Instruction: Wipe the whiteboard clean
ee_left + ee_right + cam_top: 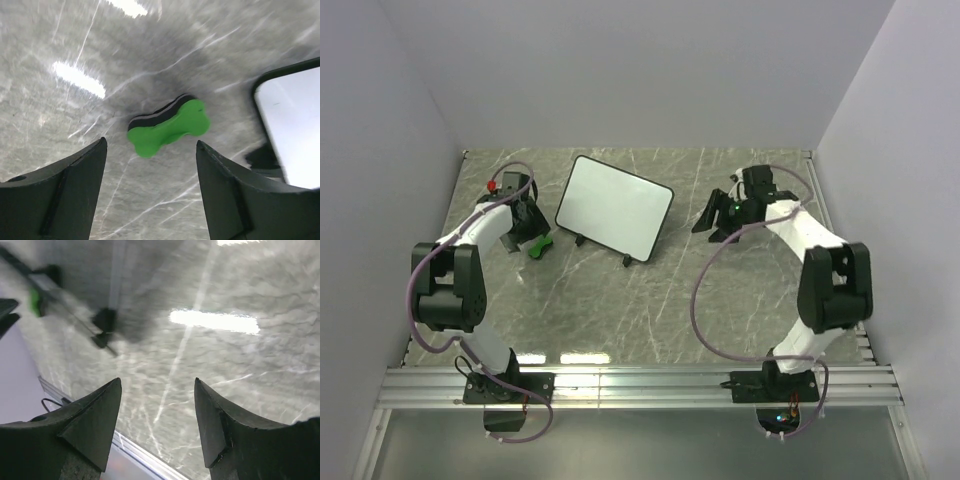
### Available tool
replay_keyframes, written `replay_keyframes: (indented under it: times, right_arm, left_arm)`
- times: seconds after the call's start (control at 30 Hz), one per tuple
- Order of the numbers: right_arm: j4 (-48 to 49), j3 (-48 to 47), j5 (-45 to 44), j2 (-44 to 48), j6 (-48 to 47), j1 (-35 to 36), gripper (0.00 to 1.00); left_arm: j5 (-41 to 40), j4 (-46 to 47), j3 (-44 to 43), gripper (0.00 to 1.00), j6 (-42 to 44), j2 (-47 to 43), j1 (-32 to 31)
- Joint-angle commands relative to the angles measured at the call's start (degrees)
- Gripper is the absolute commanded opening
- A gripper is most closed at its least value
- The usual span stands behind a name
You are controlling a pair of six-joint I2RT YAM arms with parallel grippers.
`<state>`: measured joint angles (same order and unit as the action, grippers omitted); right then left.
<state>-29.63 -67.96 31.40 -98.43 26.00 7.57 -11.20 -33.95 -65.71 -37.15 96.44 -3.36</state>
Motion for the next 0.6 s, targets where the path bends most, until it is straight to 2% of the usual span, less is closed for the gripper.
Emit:
replay_keyframes:
  times: [0.0,0.13,0.2,0.37,0.47,0.57]
  right_arm:
    - [-1.67,-1.91,-1.43,7.71,-0.59,0.86,0.67]
    - [3.86,2.3,0.07,22.09,-1.21,0.78,0.68]
    - [3.97,3.45,-1.85,28.0,0.1,0.78,0.7]
    - [6.24,4.5,-9.76,34.7,2.56,0.51,0.71]
    - [10.81,6.35,-10.48,38.31,3.8,0.51,0.71]
    - [9.86,4.52,-11.62,38.84,2.57,0.51,0.7]
  left_arm:
    - [0.65,-0.41,-4.33,0.75,-0.38,-3.27,-0.16]
    - [-0.48,-0.32,-6.97,0.74,0.4,-5.91,-0.86]
    - [-1.62,-0.24,-8.64,0.75,1.11,-8.19,-1.13]
    - [-10.57,-3.13,-14.17,0.74,-0.46,-10.93,-2.62]
    - [-8.59,-3.49,-15.67,0.74,0.66,-10.32,-2.62]
    - [-7.7,-3.23,-16.29,0.74,1.29,-9.26,-2.62]
